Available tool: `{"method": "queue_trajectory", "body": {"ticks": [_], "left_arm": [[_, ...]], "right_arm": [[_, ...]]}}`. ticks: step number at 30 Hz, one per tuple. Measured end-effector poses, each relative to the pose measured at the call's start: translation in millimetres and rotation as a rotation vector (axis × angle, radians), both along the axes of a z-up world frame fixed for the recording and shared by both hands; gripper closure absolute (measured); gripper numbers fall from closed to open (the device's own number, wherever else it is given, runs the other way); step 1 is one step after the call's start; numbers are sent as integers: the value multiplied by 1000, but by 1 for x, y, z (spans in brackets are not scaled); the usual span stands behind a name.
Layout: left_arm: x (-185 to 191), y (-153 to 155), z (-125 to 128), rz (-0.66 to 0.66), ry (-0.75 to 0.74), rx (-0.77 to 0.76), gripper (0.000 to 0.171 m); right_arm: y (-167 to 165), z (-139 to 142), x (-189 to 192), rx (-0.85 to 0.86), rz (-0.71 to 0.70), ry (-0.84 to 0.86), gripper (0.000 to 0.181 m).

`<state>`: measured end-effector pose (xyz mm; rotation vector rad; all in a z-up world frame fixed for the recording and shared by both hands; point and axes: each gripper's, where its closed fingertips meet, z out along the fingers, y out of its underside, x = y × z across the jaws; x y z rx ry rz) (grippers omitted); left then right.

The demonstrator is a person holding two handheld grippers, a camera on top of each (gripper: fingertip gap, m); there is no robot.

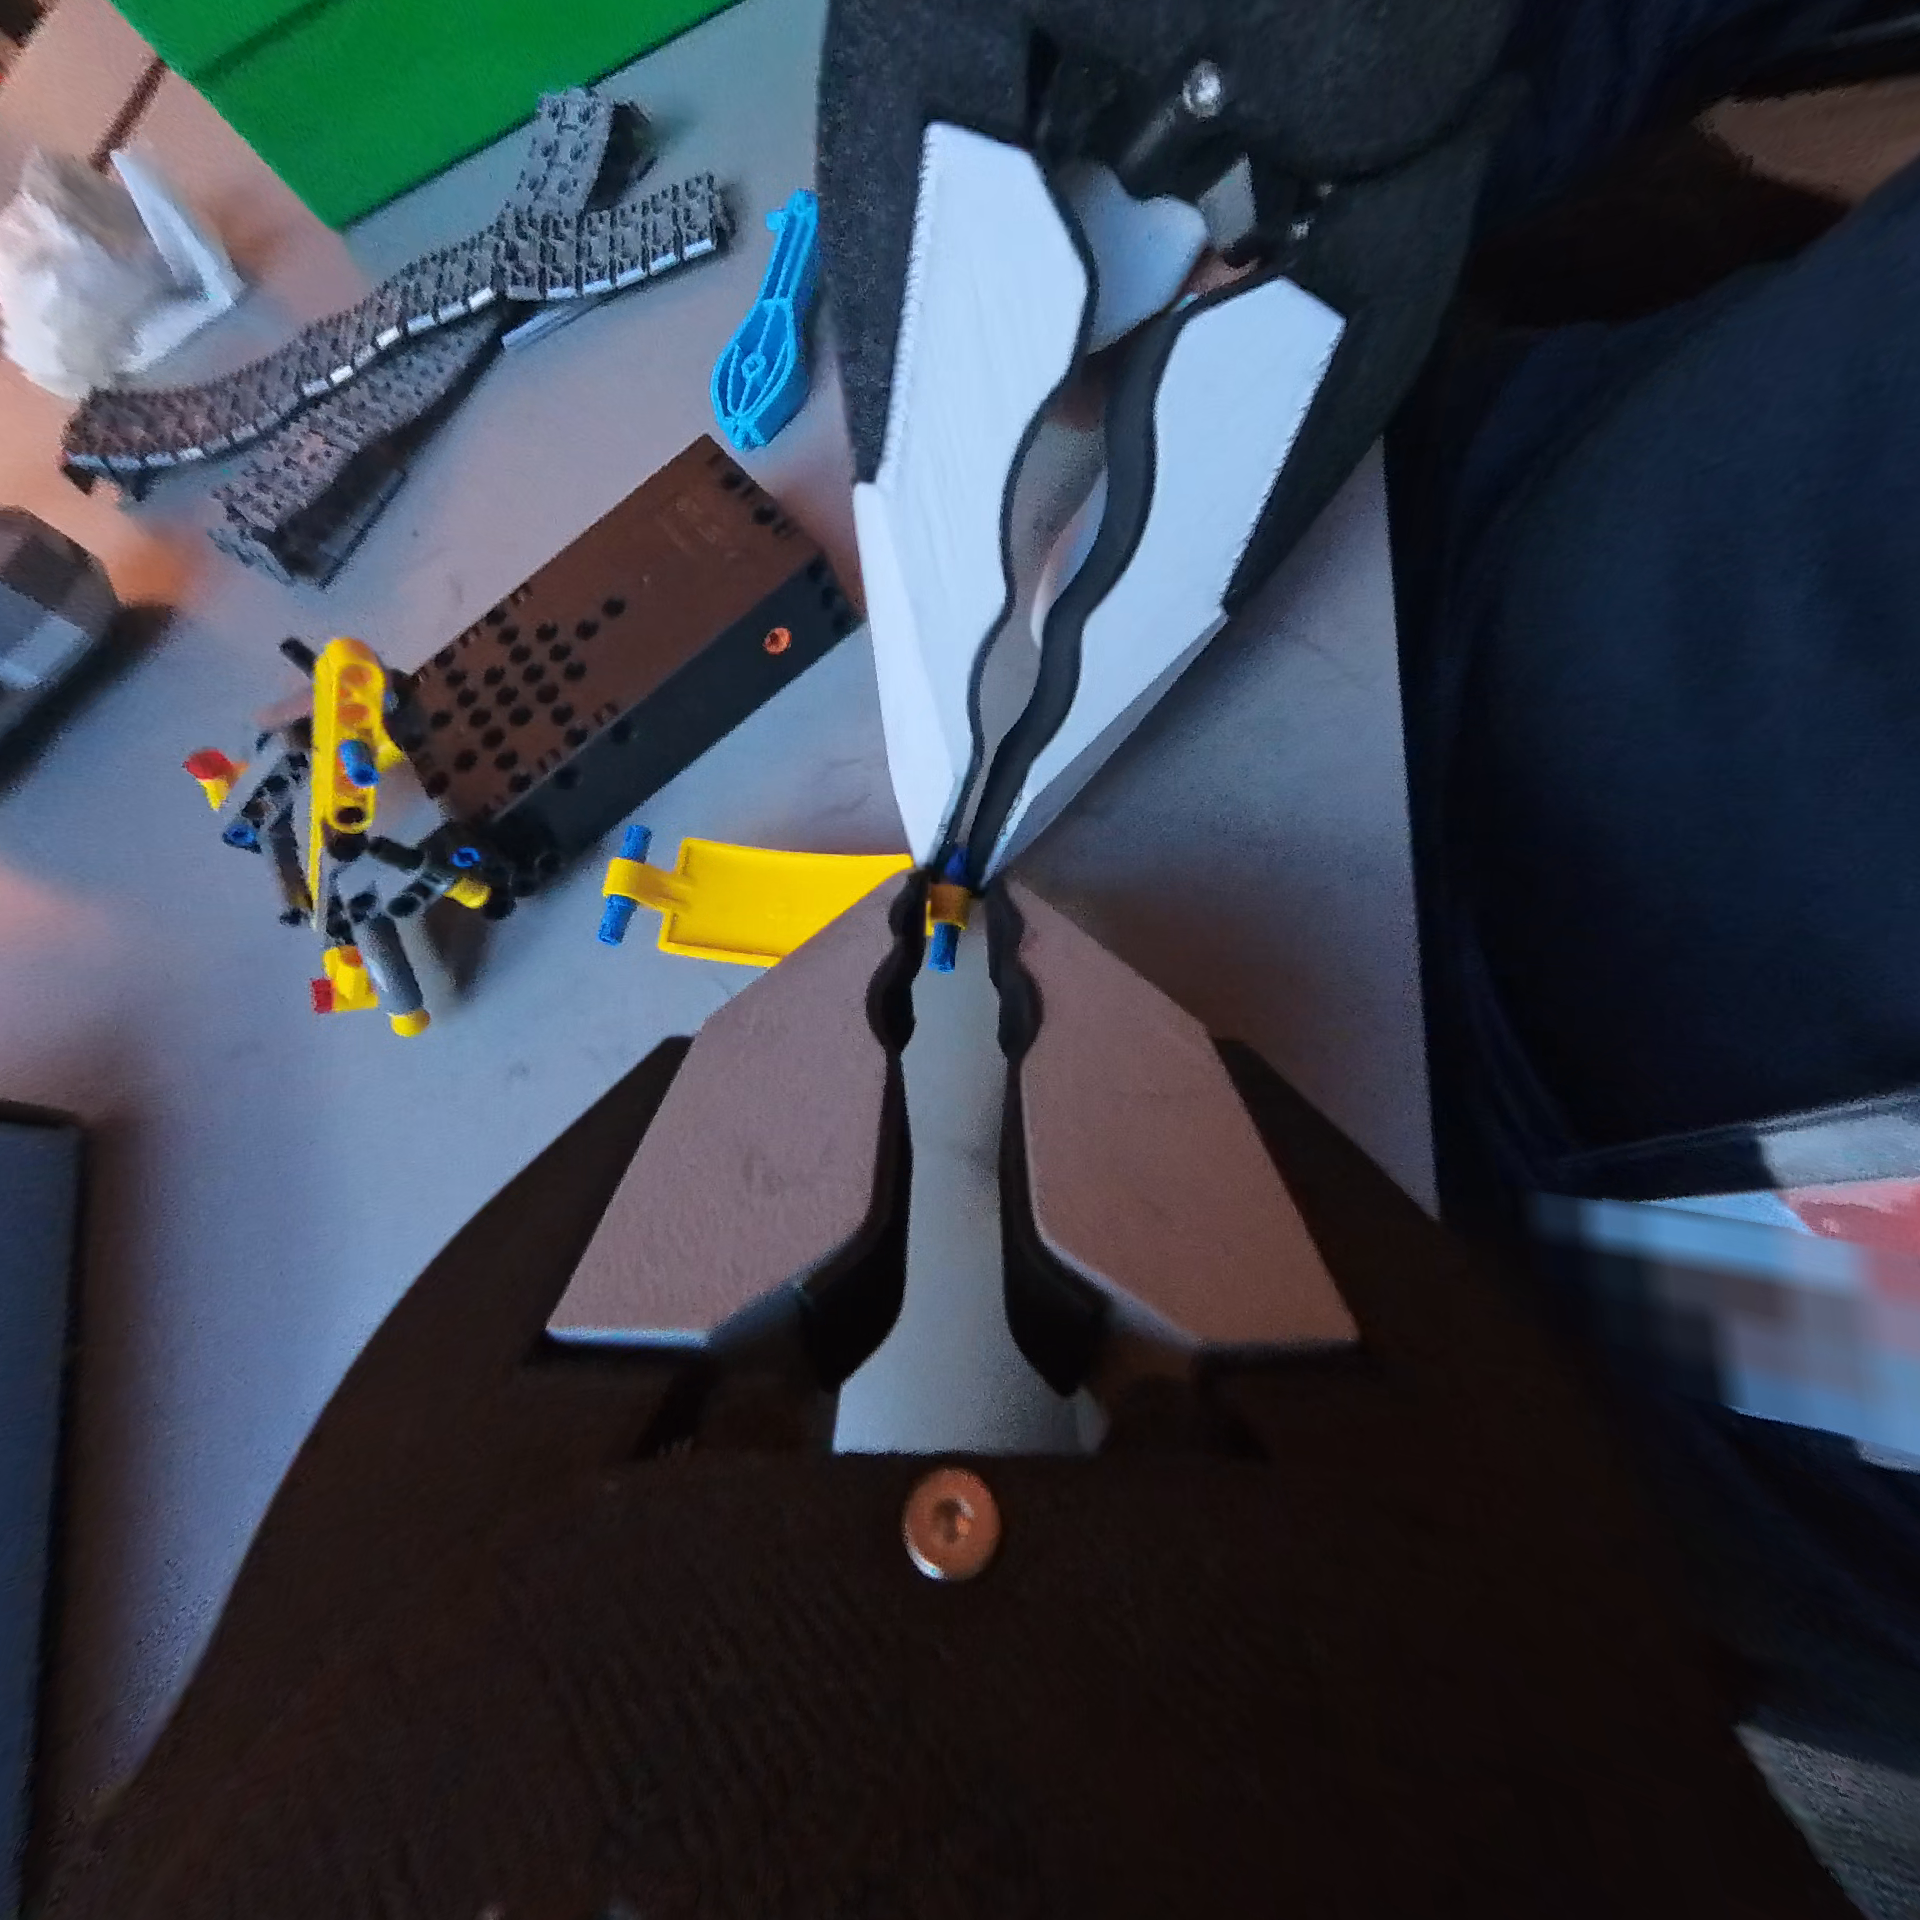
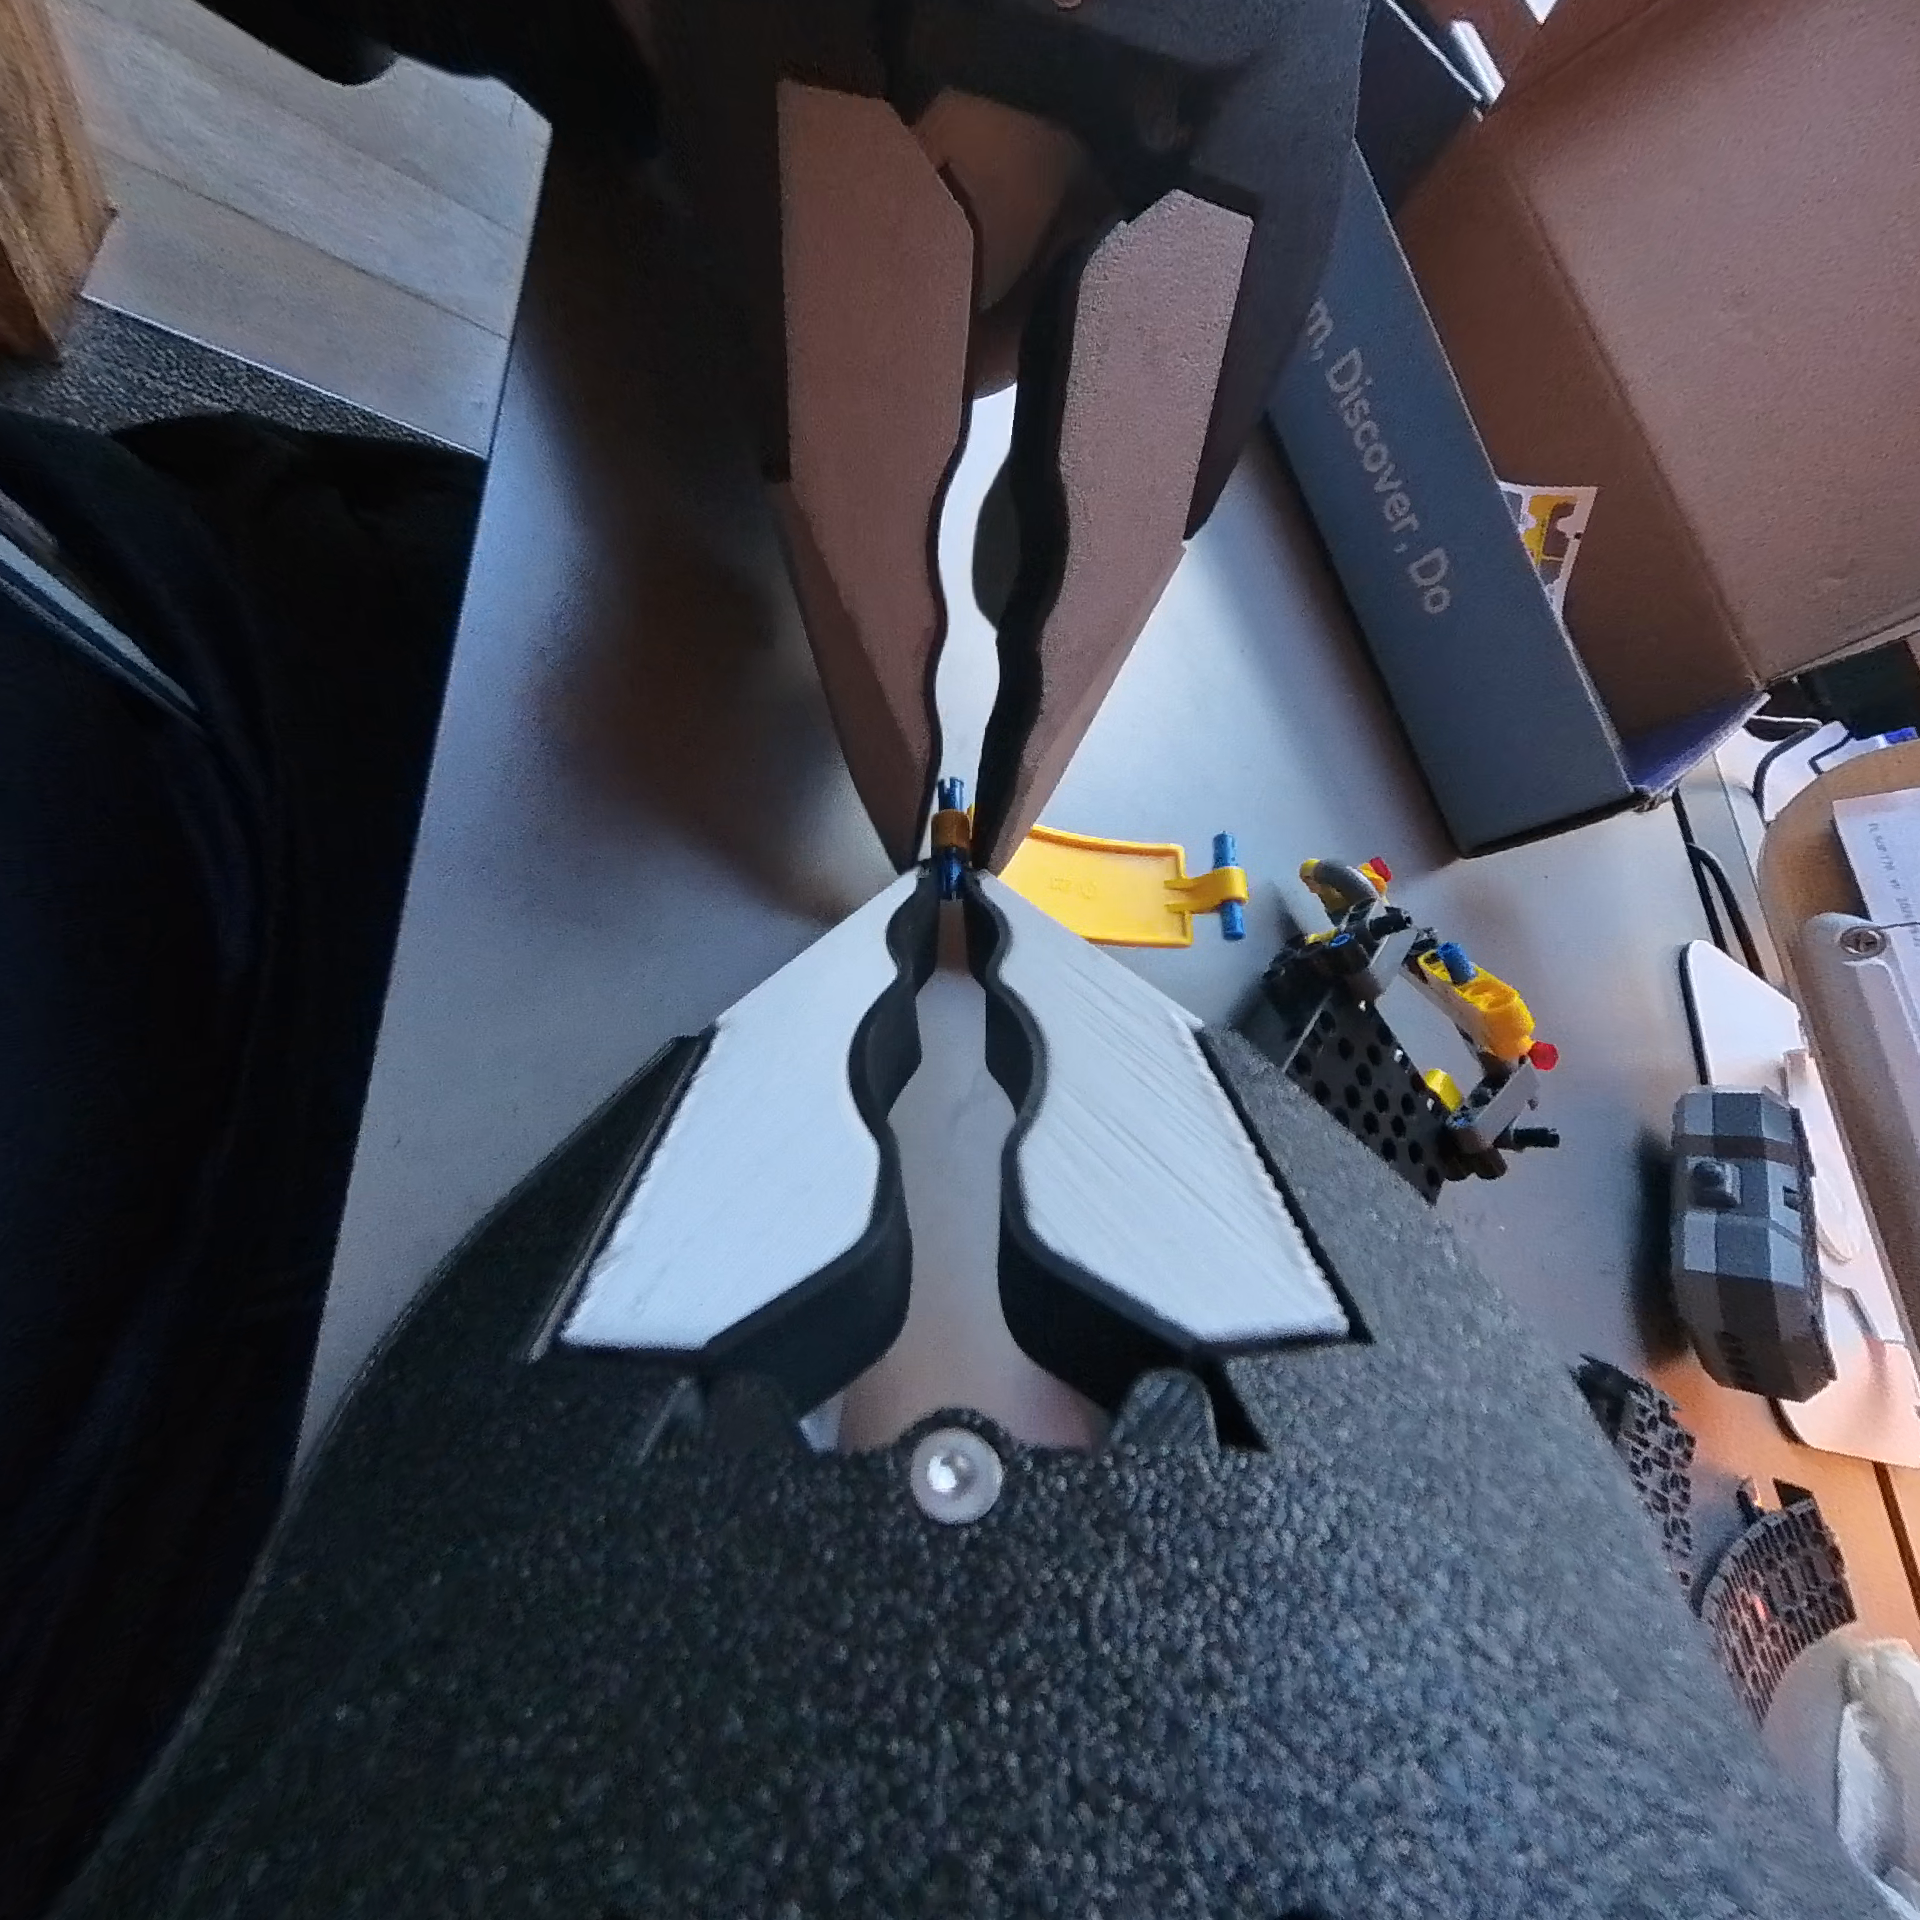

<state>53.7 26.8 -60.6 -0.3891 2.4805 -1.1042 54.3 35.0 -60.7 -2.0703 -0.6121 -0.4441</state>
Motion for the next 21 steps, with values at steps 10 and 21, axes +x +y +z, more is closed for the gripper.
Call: {"method": "queue_trajectory", "body": {"ticks": [10, 21], "left_arm": [[0, -3, 9, 3, -76, -18, 166], [-1, -5, 0, 15, -89, 40, 166]], "right_arm": [[-5, 6, 1, 31, 2, 23, 179], [-11, 0, -2, 21, -6, -86, 179]]}}
